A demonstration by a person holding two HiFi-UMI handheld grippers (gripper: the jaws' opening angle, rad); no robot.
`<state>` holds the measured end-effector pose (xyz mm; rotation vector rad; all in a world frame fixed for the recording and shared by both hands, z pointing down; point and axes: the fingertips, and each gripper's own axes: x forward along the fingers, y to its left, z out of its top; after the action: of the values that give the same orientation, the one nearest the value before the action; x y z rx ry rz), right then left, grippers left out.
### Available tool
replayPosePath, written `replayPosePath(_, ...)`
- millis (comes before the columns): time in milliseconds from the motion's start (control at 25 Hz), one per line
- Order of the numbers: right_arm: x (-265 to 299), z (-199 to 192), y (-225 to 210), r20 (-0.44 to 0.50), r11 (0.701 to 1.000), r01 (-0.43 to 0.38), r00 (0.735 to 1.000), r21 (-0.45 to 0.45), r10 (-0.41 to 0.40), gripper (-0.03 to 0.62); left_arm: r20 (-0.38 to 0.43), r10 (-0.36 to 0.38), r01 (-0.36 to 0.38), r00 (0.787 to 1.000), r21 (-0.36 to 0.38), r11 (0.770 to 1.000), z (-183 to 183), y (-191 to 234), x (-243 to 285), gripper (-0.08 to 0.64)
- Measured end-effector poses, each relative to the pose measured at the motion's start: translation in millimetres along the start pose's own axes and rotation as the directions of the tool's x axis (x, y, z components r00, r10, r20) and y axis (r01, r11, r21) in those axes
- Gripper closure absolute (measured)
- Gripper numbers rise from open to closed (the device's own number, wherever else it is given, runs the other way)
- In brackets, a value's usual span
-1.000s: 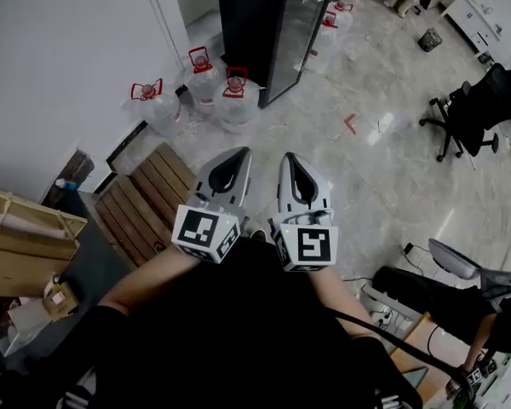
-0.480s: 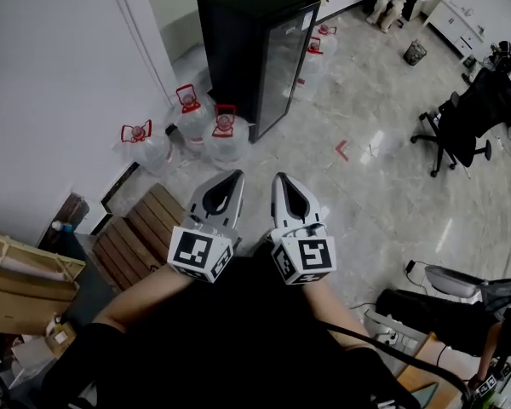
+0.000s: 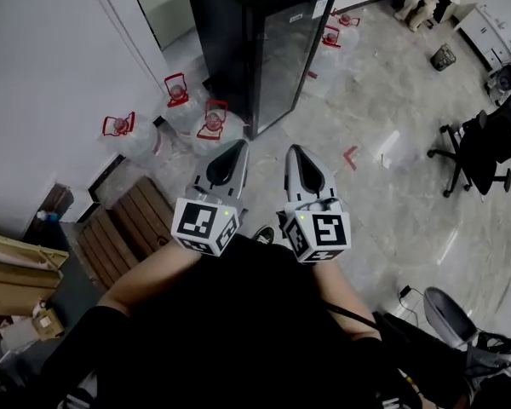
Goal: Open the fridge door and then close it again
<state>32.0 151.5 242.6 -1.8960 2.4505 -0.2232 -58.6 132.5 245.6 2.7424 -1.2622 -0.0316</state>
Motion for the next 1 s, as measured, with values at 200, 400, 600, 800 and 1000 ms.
replayPosePath(200, 29.3, 9.0, -52.9, -0.019, 0.999, -0.014, 1.0, 0.032, 0.015, 0.577, -0.021, 0.039, -0.039, 0.999, -0.016, 0.999, -0.3, -3.5, 60.9, 0.554)
replayPosePath(400, 68.5, -2.0, -67.9, -0.031, 0.998, -0.044, 0.998, 0.054, 0.046, 0.577, -0.029, 0.077, -0.076, 0.997, 0.014, 0.997, -3.9, 14.6, 93.9, 0.554)
replayPosePath(600, 119.0, -14.0, -75.1, -0.055, 0.996, -0.052, 0.997, 0.074, 0.057, 0.577, -0.069, 0.107, -0.106, 0.992, 0.014, 0.994, -22.4, 59.7, 129.8, 0.554)
replayPosePath(800, 179.8, -30.3, -86.0, -0.084, 0.996, -0.017, 0.996, 0.091, 0.025, 0.577, -0.105, 0.077, -0.076, 0.992, 0.011, 0.997, -48.8, 118.1, 181.4, 0.554)
replayPosePath(1000, 241.2, -44.5, -100.1, -0.114, 0.995, 0.053, 0.993, 0.082, -0.043, 0.577, -0.14, 0.05, -0.044, 0.989, 0.046, 0.998, -74.7, 175.2, 237.4, 0.554)
